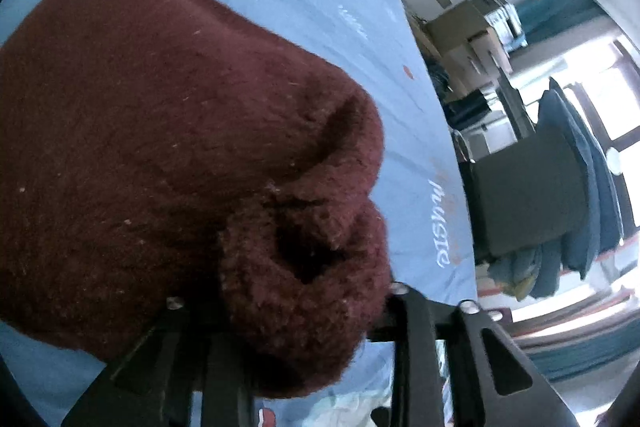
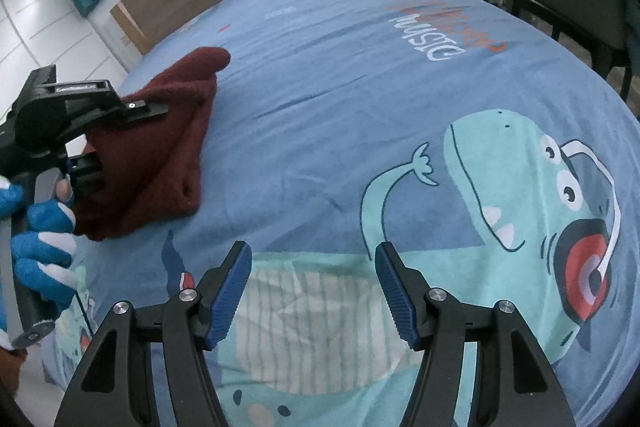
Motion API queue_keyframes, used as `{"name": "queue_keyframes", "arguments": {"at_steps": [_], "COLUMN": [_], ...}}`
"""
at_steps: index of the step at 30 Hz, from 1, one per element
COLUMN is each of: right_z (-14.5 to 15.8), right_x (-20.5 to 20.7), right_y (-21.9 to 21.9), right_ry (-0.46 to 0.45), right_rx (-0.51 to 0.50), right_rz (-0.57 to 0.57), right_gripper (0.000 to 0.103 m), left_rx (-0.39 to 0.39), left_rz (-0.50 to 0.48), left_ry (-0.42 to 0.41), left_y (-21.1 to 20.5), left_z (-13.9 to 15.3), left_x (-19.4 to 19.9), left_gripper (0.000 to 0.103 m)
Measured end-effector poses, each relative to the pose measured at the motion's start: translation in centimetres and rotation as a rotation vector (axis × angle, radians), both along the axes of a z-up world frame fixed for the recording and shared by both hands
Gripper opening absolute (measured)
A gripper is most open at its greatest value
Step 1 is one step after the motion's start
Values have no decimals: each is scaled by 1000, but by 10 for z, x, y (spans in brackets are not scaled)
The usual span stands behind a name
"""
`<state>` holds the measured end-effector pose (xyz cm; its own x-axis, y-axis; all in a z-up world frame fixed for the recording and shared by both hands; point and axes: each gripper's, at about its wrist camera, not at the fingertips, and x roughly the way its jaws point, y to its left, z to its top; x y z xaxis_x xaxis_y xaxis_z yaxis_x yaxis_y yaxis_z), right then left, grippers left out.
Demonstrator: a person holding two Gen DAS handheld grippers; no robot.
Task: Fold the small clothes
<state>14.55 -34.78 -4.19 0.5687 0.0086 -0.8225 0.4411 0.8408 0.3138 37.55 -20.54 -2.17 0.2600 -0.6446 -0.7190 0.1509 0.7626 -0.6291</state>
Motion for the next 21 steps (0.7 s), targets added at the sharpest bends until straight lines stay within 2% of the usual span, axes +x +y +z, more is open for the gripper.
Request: {"name": "queue_keyframes", "arguments": {"at_steps": [1,2,5,11,14,17,21], "right_z": [0,1,4,24,38,59,89], "right_x": [1,2,4,16,26,42,77], "right_y": [-1,-1,0,11,16,22,39], "right_ry": [0,1,-3,-26,-48,-96,-169], "right_rx": [-1,-4,-10,-36,-52,-68,-79], "right_rz": [-1,-2,0,29,48,69,129], "right_gripper": [66,66,66,66,66,66,66], "left_rx": [-25,-70,-146,-160,-124,-8,102], "left_rz": [-11,-26,-87,-184,-222,-244,-213], "left_ry": [3,16,70,40,-42,-170,-247], "left_y": [0,2,0,6,22,51,86], "left_z": [2,4,6,25,45,62,64], "left_x": [-1,-2,-3,-5,-4,-2,14], "left_gripper": [45,53,54,55,55,55,55]}}
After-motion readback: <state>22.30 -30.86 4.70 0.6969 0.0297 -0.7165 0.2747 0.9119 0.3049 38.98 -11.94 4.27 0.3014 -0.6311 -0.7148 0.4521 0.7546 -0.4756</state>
